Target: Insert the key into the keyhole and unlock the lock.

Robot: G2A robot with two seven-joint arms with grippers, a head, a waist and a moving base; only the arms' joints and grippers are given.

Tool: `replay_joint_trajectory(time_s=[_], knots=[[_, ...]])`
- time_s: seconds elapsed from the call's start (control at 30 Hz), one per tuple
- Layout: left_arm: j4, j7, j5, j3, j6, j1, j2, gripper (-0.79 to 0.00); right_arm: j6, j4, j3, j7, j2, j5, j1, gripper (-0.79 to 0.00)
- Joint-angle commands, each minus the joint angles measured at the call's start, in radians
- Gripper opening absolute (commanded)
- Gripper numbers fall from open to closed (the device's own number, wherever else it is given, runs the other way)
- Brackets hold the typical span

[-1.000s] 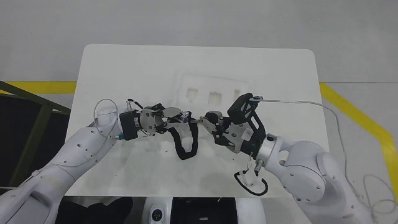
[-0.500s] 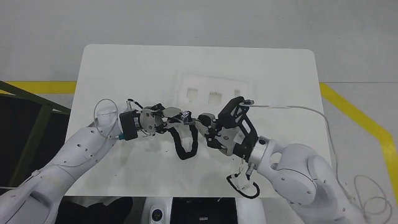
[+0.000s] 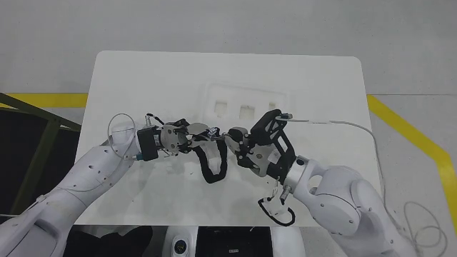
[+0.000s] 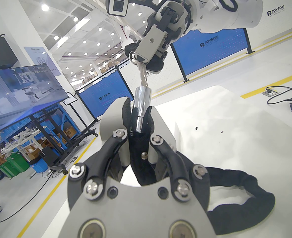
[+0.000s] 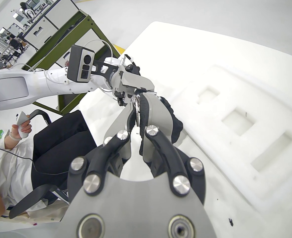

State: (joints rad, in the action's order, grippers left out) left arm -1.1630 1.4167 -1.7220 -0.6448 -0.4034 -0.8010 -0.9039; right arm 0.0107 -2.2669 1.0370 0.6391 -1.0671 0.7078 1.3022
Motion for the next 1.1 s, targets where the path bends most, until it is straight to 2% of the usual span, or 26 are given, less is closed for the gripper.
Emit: replay_joint_trajectory(time_s=[0.0, 1.07], knots=[[0.000, 0.000, 0.000, 0.000, 0.000, 0.000, 0.000, -0.785, 0.001, 0.000, 0.002, 0.003, -0.001, 0.000, 0.002, -0.785], [0.000, 0.000, 0.000, 0.000, 0.000, 0.000, 0.000, -0.785, -0.006, 0.036, 0.002, -0.004, -0.020, 0.004, 0.000, -0.785]])
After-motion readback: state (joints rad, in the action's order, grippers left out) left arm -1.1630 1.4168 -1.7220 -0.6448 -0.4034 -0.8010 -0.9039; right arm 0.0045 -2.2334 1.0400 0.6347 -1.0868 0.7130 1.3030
